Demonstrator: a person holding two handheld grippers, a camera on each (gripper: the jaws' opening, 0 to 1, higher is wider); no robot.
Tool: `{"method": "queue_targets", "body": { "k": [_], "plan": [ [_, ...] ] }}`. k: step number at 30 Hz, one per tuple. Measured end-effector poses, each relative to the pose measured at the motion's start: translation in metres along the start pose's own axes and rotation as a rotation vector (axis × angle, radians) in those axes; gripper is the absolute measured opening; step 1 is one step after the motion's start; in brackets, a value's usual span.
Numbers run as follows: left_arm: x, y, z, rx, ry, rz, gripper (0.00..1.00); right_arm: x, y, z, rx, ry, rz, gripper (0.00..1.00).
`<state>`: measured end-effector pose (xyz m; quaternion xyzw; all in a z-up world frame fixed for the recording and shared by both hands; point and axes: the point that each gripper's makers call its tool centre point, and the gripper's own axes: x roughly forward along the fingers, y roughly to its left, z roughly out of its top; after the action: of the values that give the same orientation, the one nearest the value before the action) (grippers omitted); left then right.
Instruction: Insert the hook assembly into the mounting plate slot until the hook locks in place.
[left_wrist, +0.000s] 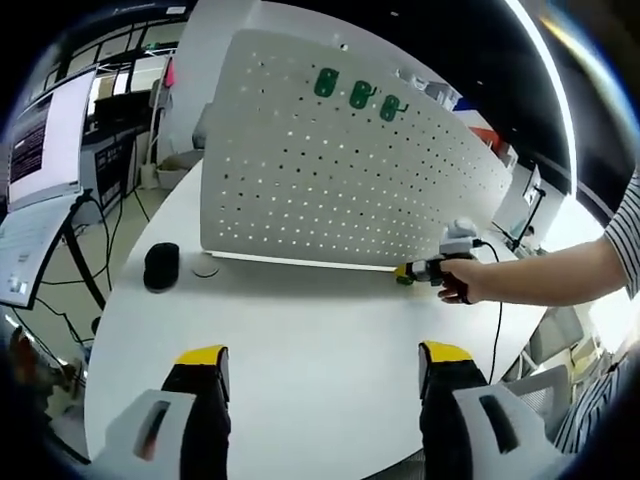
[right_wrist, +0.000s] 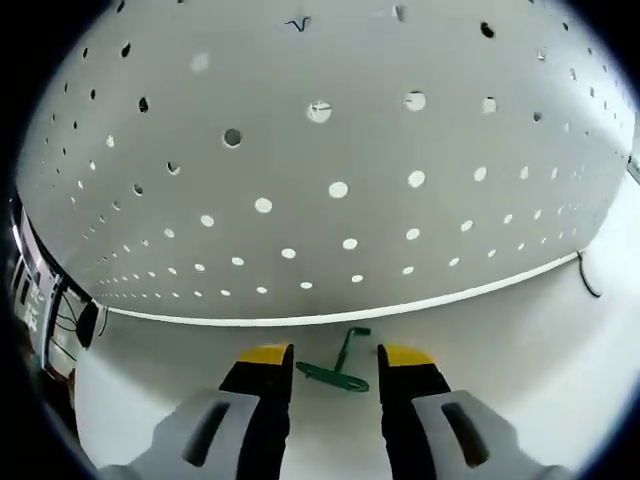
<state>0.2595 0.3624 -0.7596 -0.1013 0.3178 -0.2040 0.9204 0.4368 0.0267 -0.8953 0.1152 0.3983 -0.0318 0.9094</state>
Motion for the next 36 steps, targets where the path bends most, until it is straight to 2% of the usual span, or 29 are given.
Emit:
{"method": "queue_targets", "body": {
  "k": [7,9,12,15,17,22,30,34,36],
  "plan": [
    [0.001,0.001,0.001,-0.002,-0.002,-0.001,0.78,0.004,-0.003,0.005,-0.006,0.014,-0.003,0.24],
    [0.002,0.002,0.002,-0.007,-0.004,-0.002,0.78,0.005,-0.003,0.004,-0.037,0.029,-0.001,0.22],
    [0.003,0.002,0.001,-0.017,-0.005,-0.005,0.77,0.006,-0.004,0.004,-0.131,0.041,-0.012,0.22],
    [0.004,0.001,0.001,-0.023,-0.005,-0.010,0.77,0.005,-0.004,0.005,-0.121,0.043,-0.013,0.21],
    [0.004,0.001,0.001,-0.022,-0.005,-0.011,0.77,0.005,-0.002,0.006,-0.101,0.042,0.004,0.21],
    [0.005,0.001,0.001,-0.024,-0.004,-0.015,0.76,0.000,0.011,-0.005,-0.225,0.078,0.084,0.22],
    [0.011,-0.007,0.001,-0.023,0.000,-0.038,0.75,-0.013,0.023,-0.021,-0.328,0.099,0.173,0.24],
    [0.012,-0.009,0.003,-0.016,0.002,-0.046,0.75,-0.016,0.026,-0.026,-0.345,0.102,0.193,0.32],
    [0.013,-0.010,0.003,-0.014,0.001,-0.049,0.75,-0.022,0.030,-0.020,-0.304,0.067,0.220,0.33]
  ]
}}
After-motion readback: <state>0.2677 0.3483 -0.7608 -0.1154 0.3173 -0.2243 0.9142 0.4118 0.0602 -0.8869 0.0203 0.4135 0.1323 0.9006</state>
